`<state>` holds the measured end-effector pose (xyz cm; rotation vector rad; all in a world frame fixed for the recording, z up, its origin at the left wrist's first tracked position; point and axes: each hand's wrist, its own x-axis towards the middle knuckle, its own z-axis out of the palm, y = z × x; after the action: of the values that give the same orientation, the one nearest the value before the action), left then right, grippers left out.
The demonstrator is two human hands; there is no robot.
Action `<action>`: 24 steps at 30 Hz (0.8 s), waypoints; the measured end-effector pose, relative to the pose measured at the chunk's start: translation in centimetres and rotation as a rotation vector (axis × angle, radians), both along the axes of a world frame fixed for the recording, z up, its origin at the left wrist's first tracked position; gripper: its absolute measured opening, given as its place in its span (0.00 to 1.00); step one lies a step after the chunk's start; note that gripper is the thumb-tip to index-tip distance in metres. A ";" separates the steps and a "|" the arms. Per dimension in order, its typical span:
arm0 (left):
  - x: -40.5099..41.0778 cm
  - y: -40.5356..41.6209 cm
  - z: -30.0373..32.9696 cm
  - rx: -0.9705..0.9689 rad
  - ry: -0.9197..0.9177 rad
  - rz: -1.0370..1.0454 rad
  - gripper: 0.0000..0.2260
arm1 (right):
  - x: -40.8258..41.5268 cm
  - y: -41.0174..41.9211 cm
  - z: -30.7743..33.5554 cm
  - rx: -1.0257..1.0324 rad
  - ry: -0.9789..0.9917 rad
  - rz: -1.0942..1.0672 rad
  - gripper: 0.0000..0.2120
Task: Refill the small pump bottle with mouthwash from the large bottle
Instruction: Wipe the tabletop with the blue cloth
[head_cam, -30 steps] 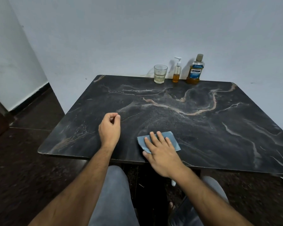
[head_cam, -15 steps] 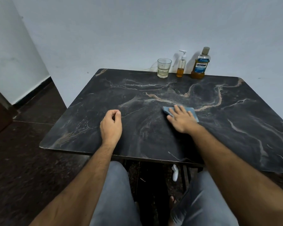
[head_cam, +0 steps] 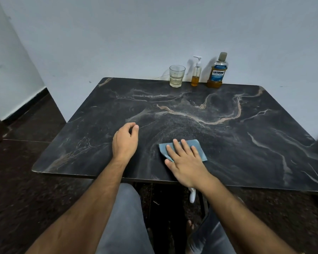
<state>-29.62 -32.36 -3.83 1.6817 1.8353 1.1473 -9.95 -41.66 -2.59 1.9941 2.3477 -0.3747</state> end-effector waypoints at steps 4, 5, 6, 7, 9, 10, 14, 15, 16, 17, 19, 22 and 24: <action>-0.6 1.6 -0.7 -0.135 0.426 -0.164 0.25 | -0.5 5.6 0.0 -0.026 -0.001 0.012 0.29; -0.7 1.9 -0.9 -0.170 0.501 -0.195 0.26 | -0.6 7.2 0.0 -0.034 -0.008 0.015 0.29; -0.7 2.2 -1.0 -0.201 0.559 -0.219 0.27 | -0.6 8.7 0.1 -0.042 -0.010 0.016 0.29; -0.6 2.4 -1.1 -0.226 0.610 -0.235 0.27 | -0.6 10.3 0.3 -0.048 -0.011 0.013 0.29; -0.5 2.5 -1.2 -0.260 0.687 -0.252 0.28 | 0.1 13.0 0.5 -0.052 -0.017 0.002 0.28; -0.6 2.6 -1.2 -0.270 0.706 -0.255 0.28 | 0.7 14.2 0.6 -0.053 -0.021 -0.009 0.28; -0.7 2.5 -1.3 -0.281 0.735 -0.264 0.28 | 5.2 16.2 0.9 -0.055 -0.026 -0.132 0.28; -0.7 2.5 -1.2 -0.285 0.736 -0.264 0.28 | 6.5 16.1 0.9 -0.051 -0.029 -0.167 0.28; -0.7 2.5 -1.2 -0.290 0.738 -0.264 0.28 | 7.9 15.7 0.8 -0.044 -0.035 -0.199 0.28; -0.7 2.5 -1.1 -0.296 0.740 -0.265 0.28 | 9.2 15.1 0.8 -0.037 -0.042 -0.228 0.28; -0.6 2.4 -1.0 -0.307 0.749 -0.271 0.28 | 11.4 13.4 0.6 -0.030 -0.046 -0.280 0.28; -0.7 2.6 -0.9 -0.312 0.762 -0.294 0.28 | 13.4 10.0 0.2 -0.012 -0.048 -0.327 0.28; -1.3 2.8 -0.9 -0.308 0.775 -0.322 0.27 | 13.8 7.3 -0.1 -0.009 -0.052 -0.336 0.28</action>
<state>-30.87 -29.57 -4.70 2.2893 1.8875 0.0480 3.81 -34.34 -2.66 2.3647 1.9748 -0.3381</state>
